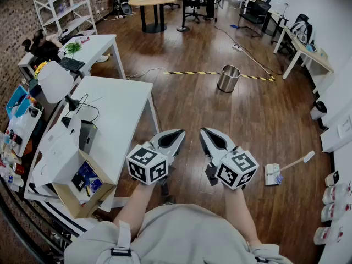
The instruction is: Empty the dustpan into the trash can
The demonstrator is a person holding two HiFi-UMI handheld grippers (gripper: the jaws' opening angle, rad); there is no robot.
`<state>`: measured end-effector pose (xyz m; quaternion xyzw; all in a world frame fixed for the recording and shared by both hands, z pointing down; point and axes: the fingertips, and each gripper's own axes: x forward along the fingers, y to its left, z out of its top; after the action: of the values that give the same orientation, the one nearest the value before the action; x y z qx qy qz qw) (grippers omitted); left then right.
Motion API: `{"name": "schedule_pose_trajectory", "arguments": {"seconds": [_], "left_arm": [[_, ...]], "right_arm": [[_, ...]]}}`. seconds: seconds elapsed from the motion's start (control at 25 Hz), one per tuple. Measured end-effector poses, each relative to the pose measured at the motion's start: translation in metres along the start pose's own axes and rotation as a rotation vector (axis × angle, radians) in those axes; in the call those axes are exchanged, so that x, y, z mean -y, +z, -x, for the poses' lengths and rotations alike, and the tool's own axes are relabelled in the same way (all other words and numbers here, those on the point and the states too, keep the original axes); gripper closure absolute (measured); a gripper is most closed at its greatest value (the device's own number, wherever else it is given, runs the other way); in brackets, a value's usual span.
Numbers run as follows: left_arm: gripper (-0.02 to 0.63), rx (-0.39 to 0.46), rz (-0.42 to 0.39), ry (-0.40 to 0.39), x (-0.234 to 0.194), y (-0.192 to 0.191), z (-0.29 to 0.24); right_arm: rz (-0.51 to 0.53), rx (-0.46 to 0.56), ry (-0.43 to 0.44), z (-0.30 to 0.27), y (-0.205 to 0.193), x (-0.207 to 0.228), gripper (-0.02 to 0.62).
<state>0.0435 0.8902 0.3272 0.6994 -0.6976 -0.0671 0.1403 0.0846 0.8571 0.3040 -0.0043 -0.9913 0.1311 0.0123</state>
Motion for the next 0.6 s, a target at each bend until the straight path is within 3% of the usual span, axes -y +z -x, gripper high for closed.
{"name": "schedule_pose_trajectory", "arguments": {"seconds": [0.24,0.6], "left_arm": [[0.61,-0.03,-0.015,-0.105,0.016,-0.004,-0.032],[0.61,-0.138,-0.031,-0.406,0.091,-0.041,-0.101]], "right_arm": [[-0.015,0.02,-0.117,0.022,0.001,0.032,0.597],[-0.054,0.055,-0.453,0.119,-0.012,0.093,0.597]]}}
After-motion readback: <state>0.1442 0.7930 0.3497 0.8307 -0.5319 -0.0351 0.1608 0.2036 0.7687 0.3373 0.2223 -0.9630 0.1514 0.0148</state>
